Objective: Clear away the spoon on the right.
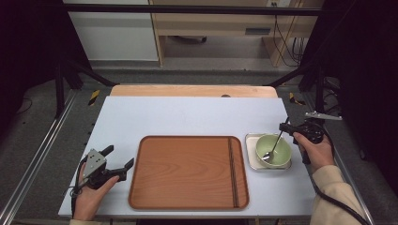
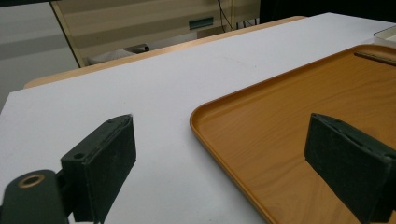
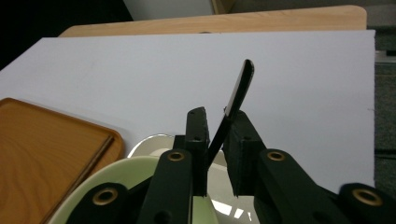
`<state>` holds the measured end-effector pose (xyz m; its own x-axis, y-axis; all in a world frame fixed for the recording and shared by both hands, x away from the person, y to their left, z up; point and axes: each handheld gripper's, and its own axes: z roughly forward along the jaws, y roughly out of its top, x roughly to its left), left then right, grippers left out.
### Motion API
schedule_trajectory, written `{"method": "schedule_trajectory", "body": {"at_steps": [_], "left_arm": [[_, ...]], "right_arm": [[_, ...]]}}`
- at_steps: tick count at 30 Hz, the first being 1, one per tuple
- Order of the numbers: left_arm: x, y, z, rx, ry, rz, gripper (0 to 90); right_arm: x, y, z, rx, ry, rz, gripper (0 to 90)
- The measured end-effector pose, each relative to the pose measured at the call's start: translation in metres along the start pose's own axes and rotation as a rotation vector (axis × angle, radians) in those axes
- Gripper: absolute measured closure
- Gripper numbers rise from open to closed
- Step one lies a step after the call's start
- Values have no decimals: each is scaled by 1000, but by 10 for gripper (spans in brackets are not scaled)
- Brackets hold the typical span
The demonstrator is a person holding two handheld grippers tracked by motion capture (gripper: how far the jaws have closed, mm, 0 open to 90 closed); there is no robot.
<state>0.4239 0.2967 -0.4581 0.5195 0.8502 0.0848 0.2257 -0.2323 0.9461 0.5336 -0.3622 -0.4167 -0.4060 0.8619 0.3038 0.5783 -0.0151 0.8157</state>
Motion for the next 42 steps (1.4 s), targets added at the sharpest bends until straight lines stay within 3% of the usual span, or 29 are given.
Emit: {"method": "schedule_trajectory", "body": {"at_steps": [4,7,10,15,20,24,25,26,29,36,42], "left_arm": [[0,0,0,-3,0,2,90],[0,-1,0,-3,5,4,90],[1,-2,-1,-4,9,5,91],[2,-2,-3,-13,17,3,94],[0,-6,-3,-30,28,6,99],[0,-7,-4,-44,30,2,93],[-1,-7,-4,-48,33,2,91],[-1,-7,-5,-52,33,1,91],[-1,-8,-5,-57,39,1,91],[-3,-11,-4,-44,37,8,91],[-3,-11,-4,-45,34,7,91]], "right_arm": [[14,9,-10,-49,57,-36,888],[21,14,-16,-72,72,-63,894],[32,22,-24,-107,81,-120,895],[62,39,-44,-192,51,-245,895],[94,51,-57,-242,94,-299,895],[116,50,-54,-229,142,-328,895],[127,47,-49,-211,161,-341,895],[127,47,-49,-211,161,-341,895],[146,38,-36,-179,203,-353,895],[168,19,-12,-117,276,-368,895],[186,-2,4,-51,330,-350,895]]}}
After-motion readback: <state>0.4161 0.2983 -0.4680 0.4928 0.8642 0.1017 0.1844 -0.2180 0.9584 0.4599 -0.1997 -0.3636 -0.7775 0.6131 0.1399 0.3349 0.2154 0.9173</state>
